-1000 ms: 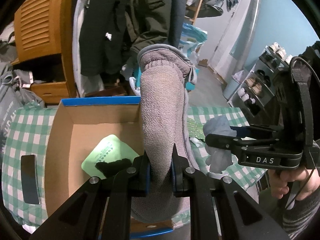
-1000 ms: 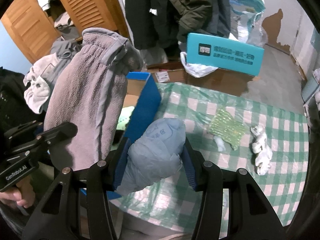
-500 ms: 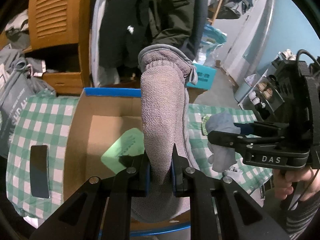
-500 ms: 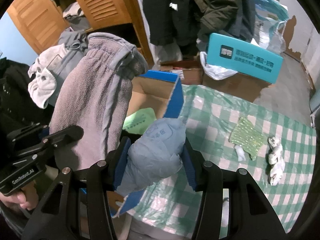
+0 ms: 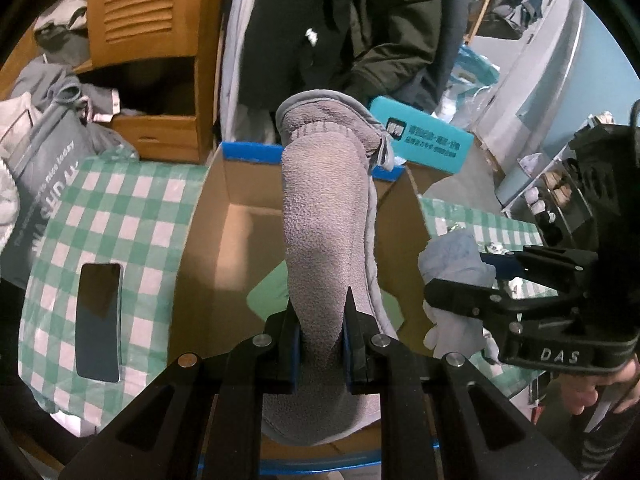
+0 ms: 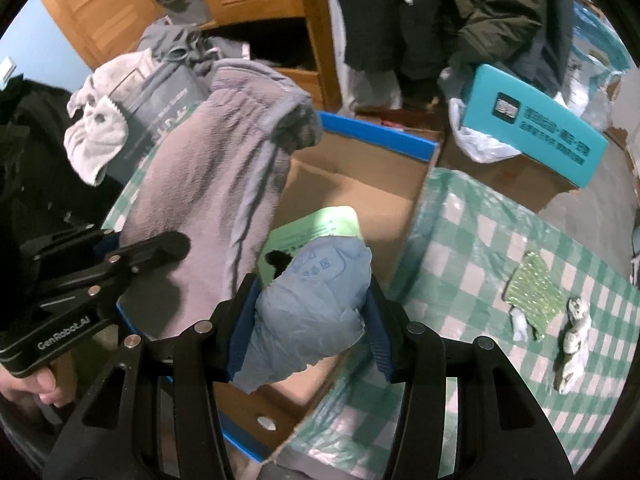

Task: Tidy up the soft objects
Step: 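Lift and carry the grey towel and pale blue bag over the cardboard box, then open both grippers to drop the towel and bag into the box, then withdraw both grippers from the box back over the white bags and grey sock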

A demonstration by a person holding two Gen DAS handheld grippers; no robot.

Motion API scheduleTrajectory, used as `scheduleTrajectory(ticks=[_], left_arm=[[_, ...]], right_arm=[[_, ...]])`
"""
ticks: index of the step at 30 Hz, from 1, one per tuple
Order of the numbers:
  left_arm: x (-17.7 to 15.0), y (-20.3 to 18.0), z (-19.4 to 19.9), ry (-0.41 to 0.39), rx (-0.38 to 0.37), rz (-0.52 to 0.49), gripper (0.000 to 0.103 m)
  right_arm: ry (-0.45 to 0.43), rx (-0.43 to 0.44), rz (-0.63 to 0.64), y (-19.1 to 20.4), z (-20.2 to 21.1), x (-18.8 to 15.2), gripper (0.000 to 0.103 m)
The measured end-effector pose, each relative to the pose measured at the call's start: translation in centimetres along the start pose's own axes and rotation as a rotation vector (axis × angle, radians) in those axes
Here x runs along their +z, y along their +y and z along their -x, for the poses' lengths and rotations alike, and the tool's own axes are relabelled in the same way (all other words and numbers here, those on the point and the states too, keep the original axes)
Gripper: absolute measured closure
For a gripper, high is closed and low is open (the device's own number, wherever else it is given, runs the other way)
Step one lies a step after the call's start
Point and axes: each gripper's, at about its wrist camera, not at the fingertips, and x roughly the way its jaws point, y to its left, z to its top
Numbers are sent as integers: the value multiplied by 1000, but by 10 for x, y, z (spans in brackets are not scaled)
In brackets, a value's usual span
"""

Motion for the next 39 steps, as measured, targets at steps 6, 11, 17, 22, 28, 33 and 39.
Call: scheduleTrajectory(ticks=[6, 11, 17, 22, 28, 33, 39], left_arm=[[-3, 9, -11, 38, 25, 19, 85], [-3, 11, -12, 46, 46, 23, 79], [-1, 12, -8, 31, 47, 34, 69], [-2, 5, -6, 24, 26, 23, 63], [-3, -6, -6, 24, 3, -1, 60], [-2, -17, -5, 23, -4, -17, 55], [-2, -34, -4, 20, -18, -46, 52]], right_arm=[[42, 17, 42, 13, -16, 0, 51], [50, 15, 52, 17, -21, 1, 44], [47, 12, 29, 10, -17, 0, 38], [32, 3, 6, 3, -10, 0, 38], [16, -5, -12, -5, -2, -2, 38], [9, -16, -28, -15, 5, -9, 38], [4, -33, -61, -34, 11, -20, 38]])
